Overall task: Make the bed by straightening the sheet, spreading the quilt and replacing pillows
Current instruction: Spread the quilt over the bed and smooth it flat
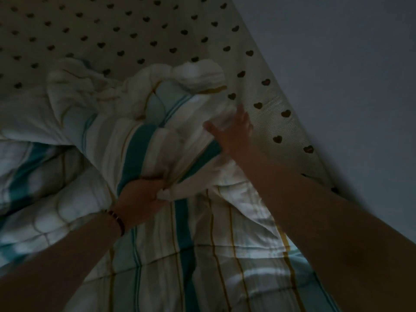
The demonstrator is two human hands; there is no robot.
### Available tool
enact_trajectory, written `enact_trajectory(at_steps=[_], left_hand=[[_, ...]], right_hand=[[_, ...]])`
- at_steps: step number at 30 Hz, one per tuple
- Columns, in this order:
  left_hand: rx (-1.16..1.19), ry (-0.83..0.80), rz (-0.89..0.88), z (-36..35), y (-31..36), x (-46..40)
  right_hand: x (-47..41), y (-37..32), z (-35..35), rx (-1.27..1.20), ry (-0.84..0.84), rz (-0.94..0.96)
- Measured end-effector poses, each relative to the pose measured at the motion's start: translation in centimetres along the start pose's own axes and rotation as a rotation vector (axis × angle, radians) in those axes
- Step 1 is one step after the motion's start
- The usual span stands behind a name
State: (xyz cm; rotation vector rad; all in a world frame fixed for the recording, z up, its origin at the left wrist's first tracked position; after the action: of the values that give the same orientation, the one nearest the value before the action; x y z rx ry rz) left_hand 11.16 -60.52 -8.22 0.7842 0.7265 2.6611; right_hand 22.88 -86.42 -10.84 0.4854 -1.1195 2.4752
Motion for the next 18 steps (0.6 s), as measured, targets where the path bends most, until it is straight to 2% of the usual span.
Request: enact_trajectory(at_steps=[2, 5, 7, 10, 12, 14, 15, 17, 18], left_hand=[[0.010, -0.139, 0.052, -1.3, -2.2, 3.4], [0.064, -0.370, 0.188, -3.3, -6.2, 7.0], [0.056, -0.486, 0.276, -3.9, -7.5, 8.2], [0.184, -0.406, 0.467, -3.9, -7.1, 8.3], [0.583, -0.184, 0.578, -3.4, -5.1, 6.5], [1.162, 0.073, 0.652, -2.2, -1.7, 5.1], [1.425, 0.141, 0.667, -1.7, -0.1, 4.4], [1.821, 0.144, 0.618, -1.1, 2.3, 3.4], [1.909, 0.130, 0.556, -1.2, 3.0, 3.3]], right_hand=[[0.0, -1.3, -0.8, 0.048, -0.019, 0.011], [0.2, -2.2, -3.0, -0.057, -0.068, 0.090], [1.3, -2.1, -4.3, -0.049, -0.167, 0.164], [3.9, -2.3, -6.0, 0.145, -0.242, 0.241], [5.7, -2.8, -6.4, 0.197, -0.250, 0.292], [8.4, -3.3, -6.8, 0.275, -0.294, 0.372], [9.9, -3.5, -7.1, 0.326, -0.300, 0.426], [13.2, -3.3, -8.5, 0.433, -0.315, 0.536], [14.9, -3.1, -9.1, 0.446, -0.346, 0.560]])
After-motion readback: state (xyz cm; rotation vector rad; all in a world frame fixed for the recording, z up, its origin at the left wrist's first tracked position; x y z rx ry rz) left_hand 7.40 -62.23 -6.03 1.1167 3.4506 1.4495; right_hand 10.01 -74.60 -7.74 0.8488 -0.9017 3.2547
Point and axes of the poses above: each hand's wrist, its own x-axis away from the middle knuckle, its own z-axis out of the back of the hand, y = z × x, the point moved 1 cm from there along -x, towards the middle knuckle, and after that the axes turned 5 degrees about -y, right-handed, at the moved point
